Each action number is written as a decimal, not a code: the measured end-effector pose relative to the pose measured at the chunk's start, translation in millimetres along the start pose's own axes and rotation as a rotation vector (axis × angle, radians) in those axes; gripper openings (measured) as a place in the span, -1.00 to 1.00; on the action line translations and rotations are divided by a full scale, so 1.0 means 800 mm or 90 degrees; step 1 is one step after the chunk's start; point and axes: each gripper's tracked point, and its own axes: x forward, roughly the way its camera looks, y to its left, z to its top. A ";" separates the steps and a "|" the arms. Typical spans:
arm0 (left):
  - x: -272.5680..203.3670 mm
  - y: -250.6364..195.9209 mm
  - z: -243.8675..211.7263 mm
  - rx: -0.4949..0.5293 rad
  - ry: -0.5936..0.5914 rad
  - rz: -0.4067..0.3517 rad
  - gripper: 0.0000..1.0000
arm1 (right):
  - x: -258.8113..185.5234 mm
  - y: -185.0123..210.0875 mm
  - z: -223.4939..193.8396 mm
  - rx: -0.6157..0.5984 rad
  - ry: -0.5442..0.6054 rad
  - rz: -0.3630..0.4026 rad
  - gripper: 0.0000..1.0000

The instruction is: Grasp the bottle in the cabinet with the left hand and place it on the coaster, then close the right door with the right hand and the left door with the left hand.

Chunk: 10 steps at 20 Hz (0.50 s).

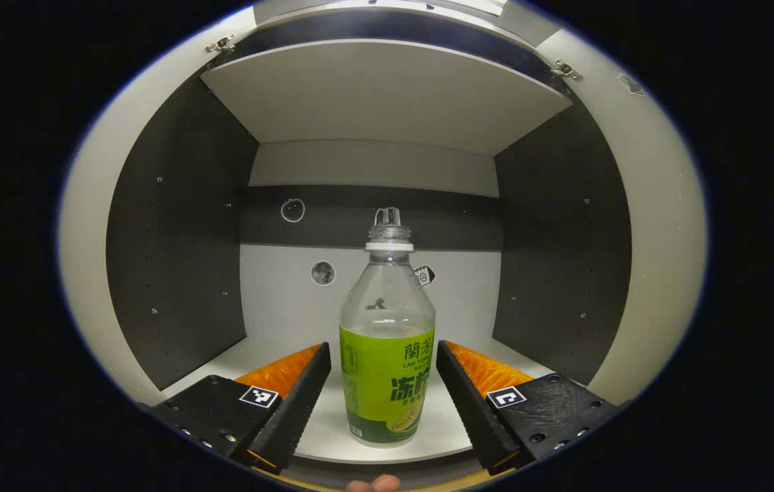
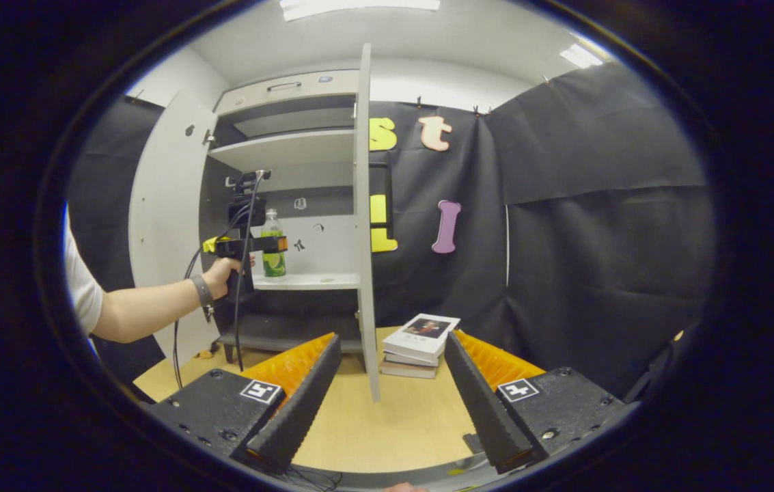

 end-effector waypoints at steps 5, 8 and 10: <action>0.010 0.001 0.008 -0.027 -0.013 -0.008 0.89 | 0.005 -0.007 0.010 0.009 -0.005 -0.012 0.97; 0.012 0.000 0.020 -0.009 -0.025 -0.006 0.68 | 0.004 -0.004 0.020 0.009 -0.009 -0.010 0.97; 0.010 0.000 0.021 -0.001 -0.017 -0.009 0.51 | 0.003 -0.003 0.027 0.003 -0.016 -0.006 0.96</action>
